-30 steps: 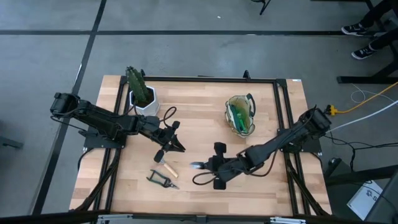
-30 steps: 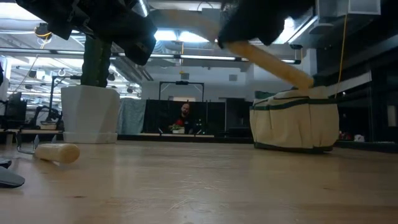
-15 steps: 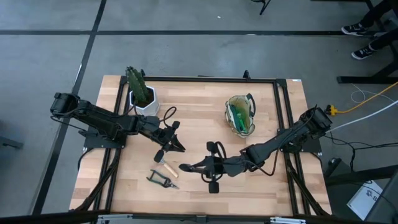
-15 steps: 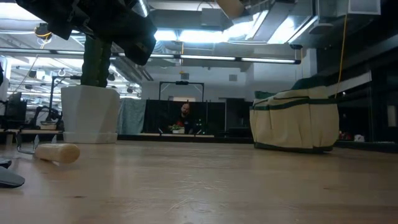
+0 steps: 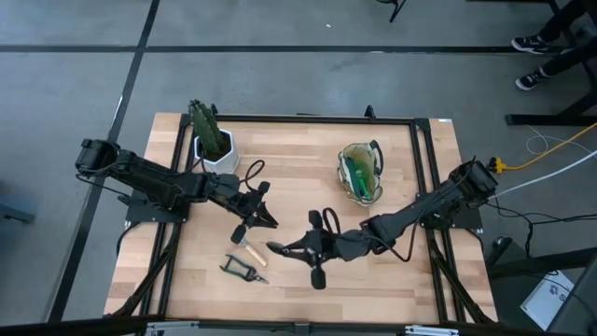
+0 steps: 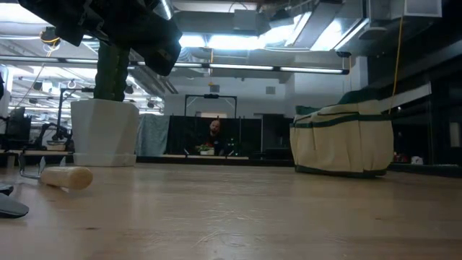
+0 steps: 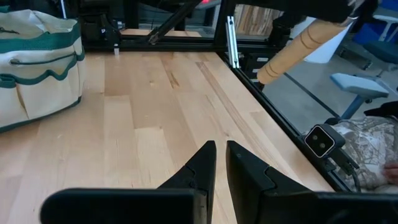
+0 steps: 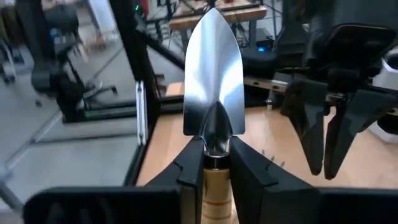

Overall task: Pick & Place Garden tools in Gardening bag
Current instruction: Put the trowel into the gardening bag

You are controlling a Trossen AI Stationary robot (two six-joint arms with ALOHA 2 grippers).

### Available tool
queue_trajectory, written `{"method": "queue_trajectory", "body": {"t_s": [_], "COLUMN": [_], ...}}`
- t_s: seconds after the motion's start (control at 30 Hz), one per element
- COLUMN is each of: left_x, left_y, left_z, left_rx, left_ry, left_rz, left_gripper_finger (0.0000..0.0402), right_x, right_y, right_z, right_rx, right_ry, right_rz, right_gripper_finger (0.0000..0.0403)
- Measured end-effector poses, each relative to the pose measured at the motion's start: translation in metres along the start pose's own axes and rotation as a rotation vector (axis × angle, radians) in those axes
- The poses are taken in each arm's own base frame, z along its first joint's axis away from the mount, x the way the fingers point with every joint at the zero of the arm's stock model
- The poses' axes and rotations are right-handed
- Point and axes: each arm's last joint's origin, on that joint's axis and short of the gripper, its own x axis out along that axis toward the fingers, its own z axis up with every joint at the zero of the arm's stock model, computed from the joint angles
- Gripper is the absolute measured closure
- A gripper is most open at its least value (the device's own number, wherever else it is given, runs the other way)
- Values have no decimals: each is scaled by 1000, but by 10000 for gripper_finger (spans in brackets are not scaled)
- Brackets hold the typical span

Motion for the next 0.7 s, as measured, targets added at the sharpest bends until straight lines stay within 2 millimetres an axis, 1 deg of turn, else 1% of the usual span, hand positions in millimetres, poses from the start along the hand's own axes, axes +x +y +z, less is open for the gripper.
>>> {"method": "queue_trajectory", "body": {"t_s": [0.1, 0.23, 0.33, 0.47, 0.57, 0.63, 0.7], "left_x": [0, 0, 0, 0, 0, 0, 0], "left_y": [0, 0, 0, 0, 0, 0, 0], "left_z": [0, 0, 0, 0, 0, 0, 0], "left_rx": [0, 0, 0, 0, 0, 0, 0], "left_ry": [0, 0, 0, 0, 0, 0, 0], "left_rz": [0, 0, 0, 0, 0, 0, 0], "left_gripper_finger": [370, 370, 370, 370, 370, 370, 370], "right_x": [1, 3, 2, -3, -7, -12, -18], "right_y": [-2, -2, 2, 8, 11, 9, 1], "right_z": [2, 3, 4, 3, 7, 11, 17], "right_rx": [43, 56, 39, -5, -46, -70, -84], "right_ry": [-13, -41, -83, -115, -125, -104, -69], "right_rz": [-5, 1, -25, -119, -143, -148, -170], "right_gripper_finger": [345, 352, 352, 352, 352, 352, 352]}}
